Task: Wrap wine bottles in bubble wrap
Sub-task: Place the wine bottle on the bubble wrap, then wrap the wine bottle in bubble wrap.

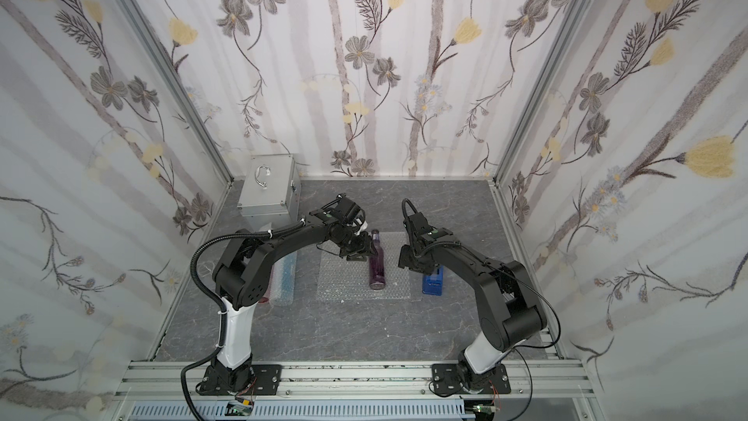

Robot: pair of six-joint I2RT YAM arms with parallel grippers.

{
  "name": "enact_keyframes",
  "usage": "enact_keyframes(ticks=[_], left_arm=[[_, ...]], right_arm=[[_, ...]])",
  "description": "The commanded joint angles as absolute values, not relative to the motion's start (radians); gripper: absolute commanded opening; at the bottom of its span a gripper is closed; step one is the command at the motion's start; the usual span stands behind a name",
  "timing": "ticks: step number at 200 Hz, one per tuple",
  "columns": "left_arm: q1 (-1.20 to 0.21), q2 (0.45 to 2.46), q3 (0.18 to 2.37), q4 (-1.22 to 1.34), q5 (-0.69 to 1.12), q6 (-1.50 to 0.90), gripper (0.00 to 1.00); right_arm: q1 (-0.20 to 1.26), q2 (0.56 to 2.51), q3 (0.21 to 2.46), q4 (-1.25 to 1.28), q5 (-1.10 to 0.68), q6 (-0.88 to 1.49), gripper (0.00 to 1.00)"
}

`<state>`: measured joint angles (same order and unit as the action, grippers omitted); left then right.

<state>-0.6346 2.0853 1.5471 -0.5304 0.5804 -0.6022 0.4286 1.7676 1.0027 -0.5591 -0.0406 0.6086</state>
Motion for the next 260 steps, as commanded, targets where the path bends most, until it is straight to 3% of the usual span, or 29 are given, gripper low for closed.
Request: enact_keyframes(ticks=[1, 103, 199, 260], left_arm=[[-0.641, 2.109, 1.568, -0.566, 0.583, -0.604, 0.50], [-0.645, 2.146, 1.547, -0.589, 0.546, -0.589, 0.31], [-0.632, 2.097, 1.485, -0.608, 0.490, -0.545, 0.30], [-0.630, 2.096, 1.480, -0.609, 0.482, -0.538, 0.30]], right_arm=[[0.401, 1.772, 0.975, -0.417, -0.115, 0.592, 0.63], [0.384, 1.941, 0.953, -0.320, -0.231, 0.582, 0.59], [0.385, 1.909, 0.934, -0.205, -0.473, 0.642, 0.52], [0.387, 1.822, 0.905, -0.215, -0.522, 0.660, 0.45]])
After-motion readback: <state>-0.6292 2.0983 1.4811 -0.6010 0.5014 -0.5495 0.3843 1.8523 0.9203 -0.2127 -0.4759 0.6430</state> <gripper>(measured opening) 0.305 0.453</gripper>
